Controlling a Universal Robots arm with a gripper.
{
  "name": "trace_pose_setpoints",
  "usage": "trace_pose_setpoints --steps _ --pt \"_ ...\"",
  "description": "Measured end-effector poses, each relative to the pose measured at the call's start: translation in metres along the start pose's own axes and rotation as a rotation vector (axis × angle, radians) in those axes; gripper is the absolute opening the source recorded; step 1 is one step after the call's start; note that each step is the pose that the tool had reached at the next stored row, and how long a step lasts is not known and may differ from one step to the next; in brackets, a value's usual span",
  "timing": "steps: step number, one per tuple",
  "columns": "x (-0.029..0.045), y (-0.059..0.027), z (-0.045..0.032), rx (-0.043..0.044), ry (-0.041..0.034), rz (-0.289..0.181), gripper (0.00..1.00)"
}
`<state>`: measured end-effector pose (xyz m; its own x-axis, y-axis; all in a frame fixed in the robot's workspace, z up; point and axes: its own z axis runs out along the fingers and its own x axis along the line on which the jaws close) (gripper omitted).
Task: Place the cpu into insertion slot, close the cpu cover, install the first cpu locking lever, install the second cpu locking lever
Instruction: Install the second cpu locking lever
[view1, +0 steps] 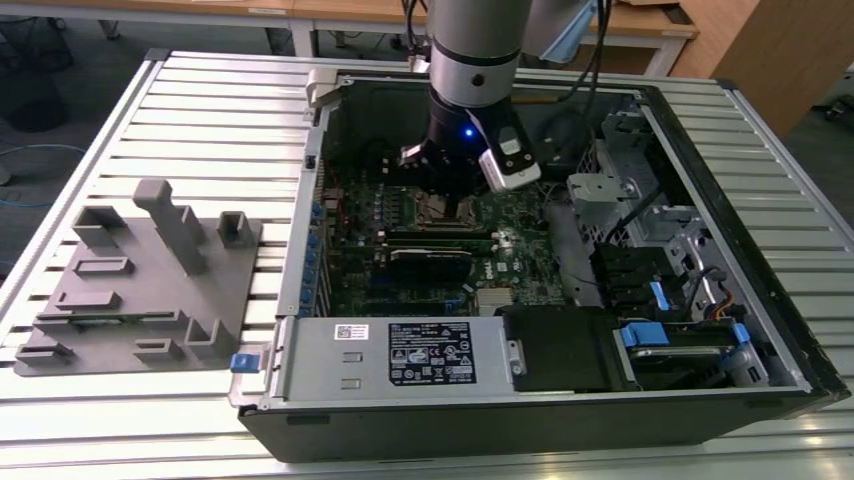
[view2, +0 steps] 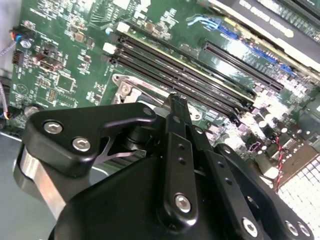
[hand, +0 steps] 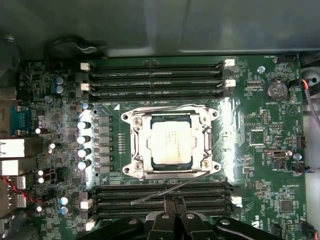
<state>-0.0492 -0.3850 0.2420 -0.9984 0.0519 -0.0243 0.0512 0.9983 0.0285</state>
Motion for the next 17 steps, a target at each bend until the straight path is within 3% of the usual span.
trace_pose_setpoints --steps 5,12,17 --pt "0.0085 0.0005 0.0011 0.0002 -0.0005 0.000 0.11" --pt "0.0099 0.0091 0.0032 0.0001 -0.0006 0.000 0.11" --pt "0.0105 0.0089 0.0107 0.0001 -0.0006 0.001 0.11"
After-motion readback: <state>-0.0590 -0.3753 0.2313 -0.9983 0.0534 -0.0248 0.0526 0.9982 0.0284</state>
